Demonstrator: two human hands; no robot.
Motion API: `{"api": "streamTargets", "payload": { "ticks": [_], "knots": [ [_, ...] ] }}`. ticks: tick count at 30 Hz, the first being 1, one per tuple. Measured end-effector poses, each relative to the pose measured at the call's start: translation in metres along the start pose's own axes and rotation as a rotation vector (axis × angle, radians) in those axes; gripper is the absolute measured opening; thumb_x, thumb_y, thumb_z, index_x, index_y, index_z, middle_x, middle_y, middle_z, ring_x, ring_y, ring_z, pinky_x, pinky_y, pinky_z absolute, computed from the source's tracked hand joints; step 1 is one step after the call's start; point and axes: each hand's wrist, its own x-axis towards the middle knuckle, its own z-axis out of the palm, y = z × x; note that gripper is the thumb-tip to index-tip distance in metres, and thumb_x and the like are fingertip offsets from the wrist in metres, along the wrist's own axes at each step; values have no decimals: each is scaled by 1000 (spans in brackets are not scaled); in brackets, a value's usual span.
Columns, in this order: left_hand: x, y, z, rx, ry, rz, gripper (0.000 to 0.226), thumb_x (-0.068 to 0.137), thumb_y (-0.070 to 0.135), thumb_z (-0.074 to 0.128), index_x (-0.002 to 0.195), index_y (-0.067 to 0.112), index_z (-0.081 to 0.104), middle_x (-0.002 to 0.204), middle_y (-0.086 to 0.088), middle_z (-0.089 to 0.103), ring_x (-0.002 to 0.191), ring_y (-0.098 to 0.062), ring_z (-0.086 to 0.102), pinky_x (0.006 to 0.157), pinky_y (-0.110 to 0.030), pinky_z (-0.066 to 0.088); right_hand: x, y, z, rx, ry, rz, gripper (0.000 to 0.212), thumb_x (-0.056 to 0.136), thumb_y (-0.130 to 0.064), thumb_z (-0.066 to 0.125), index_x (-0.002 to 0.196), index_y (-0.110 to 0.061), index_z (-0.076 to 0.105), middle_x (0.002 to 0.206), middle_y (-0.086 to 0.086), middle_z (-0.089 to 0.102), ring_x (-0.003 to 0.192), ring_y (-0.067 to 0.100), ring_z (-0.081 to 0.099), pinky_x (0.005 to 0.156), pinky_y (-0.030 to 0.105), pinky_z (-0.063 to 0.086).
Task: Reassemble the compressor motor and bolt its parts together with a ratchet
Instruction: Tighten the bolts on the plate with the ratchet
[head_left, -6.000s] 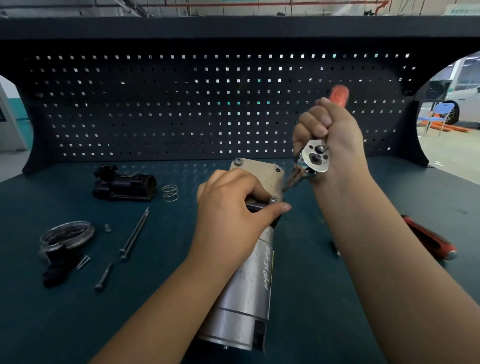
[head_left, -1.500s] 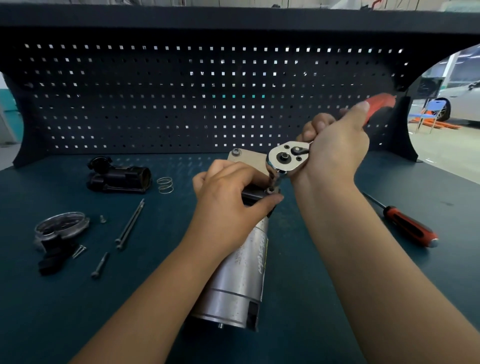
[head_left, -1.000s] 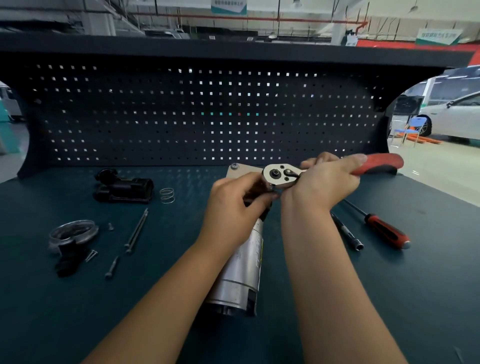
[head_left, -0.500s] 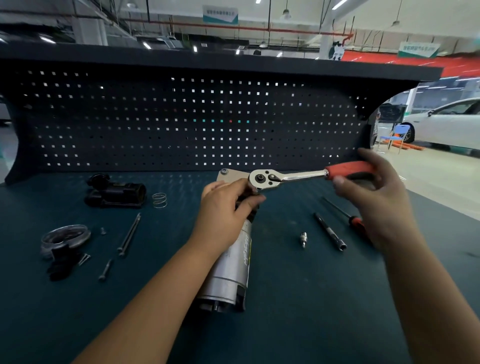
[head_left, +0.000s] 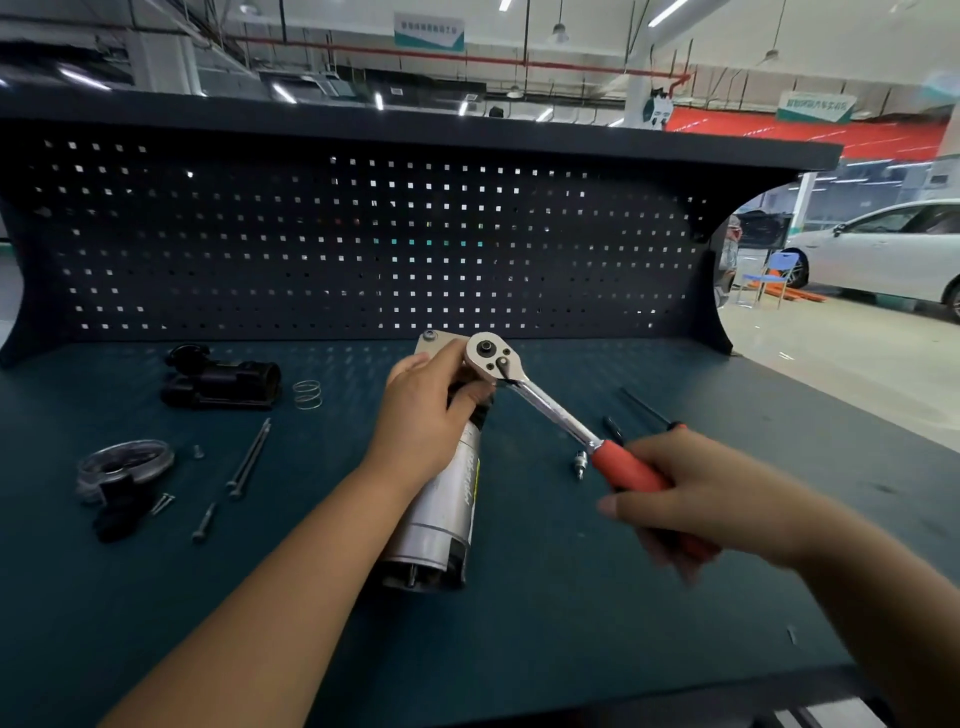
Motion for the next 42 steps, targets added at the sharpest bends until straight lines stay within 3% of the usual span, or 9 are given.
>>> {"api": "streamTargets", "payload": {
  "ticks": [5, 12, 16, 20, 26, 30, 33, 39, 42],
  "knots": [
    [-1, 8, -1, 42, -5, -38, 14, 87, 5, 61, 100, 8, 64, 76, 22, 54, 87, -26, 55, 92, -42, 41, -12, -6, 68, 580, 117, -11, 21, 87, -12, 63, 78, -9, 44, 47, 5, 49, 30, 14, 36, 35, 16, 27],
    [1, 15, 9, 56, -4, -33, 2, 83, 8, 66, 84, 9, 67, 65, 17, 55, 73, -14, 49, 80, -31, 36, -8, -33, 138, 918, 328, -5, 25, 88, -13, 60, 70, -10, 43, 44, 3, 45, 27, 14, 35, 34, 14, 24],
    [-1, 11, 8, 59, 79, -57, 7, 83, 15, 71, 82, 9, 67, 66, 1, 64, 67, -24, 54, 71, -32, 43, -1, -51, 151, 1019, 332, -15, 21, 89, -13, 58, 74, -8, 46, 43, 3, 46, 27, 14, 35, 34, 13, 24],
    [1, 17, 9, -14, 149, -106, 21, 83, 13, 72, 75, -4, 63, 66, -16, 62, 59, -17, 48, 58, -11, 37, 7, -66, 165, 1098, 332, -11, 20, 89, -17, 59, 75, -9, 47, 44, 3, 46, 29, 15, 36, 35, 15, 26],
    [-3, 14, 10, -125, 145, -174, 12, 80, 8, 73, 82, 16, 65, 68, 13, 64, 74, -14, 59, 66, -11, 41, 9, -64, 167, 1117, 284, -38, 22, 93, -25, 54, 79, -9, 49, 43, 2, 47, 29, 15, 38, 35, 15, 27],
    [-4, 8, 6, -5, 140, -96, 14, 81, 2, 65, 73, 14, 65, 56, 20, 57, 68, -12, 54, 74, -36, 43, -3, -40, 139, 952, 213, -36, 24, 92, -23, 56, 72, -11, 48, 43, 3, 48, 28, 16, 38, 35, 15, 28],
    [-3, 8, 5, 36, 130, -47, 15, 82, 7, 64, 71, 16, 65, 51, 25, 44, 64, -4, 50, 73, -37, 38, -10, -16, 91, 690, 187, -4, 25, 88, -26, 61, 74, -9, 49, 47, 3, 49, 31, 16, 39, 34, 17, 30],
    [-2, 10, 3, -68, 110, -113, 8, 85, 10, 66, 86, 12, 73, 63, 24, 54, 72, -25, 61, 90, -48, 45, 10, -18, -34, -176, 112, -88, 36, 58, -61, 63, 71, -27, 63, 51, 1, 58, 37, 10, 47, 35, 17, 33],
    [-2, 10, 4, -54, 94, -106, 9, 86, 15, 66, 86, 11, 73, 63, 24, 53, 72, -5, 56, 92, -48, 43, 49, -32, -89, -661, 107, -178, 30, 65, -62, 62, 74, -33, 61, 69, -7, 64, 59, 1, 55, 56, 19, 40]
  ]
}}
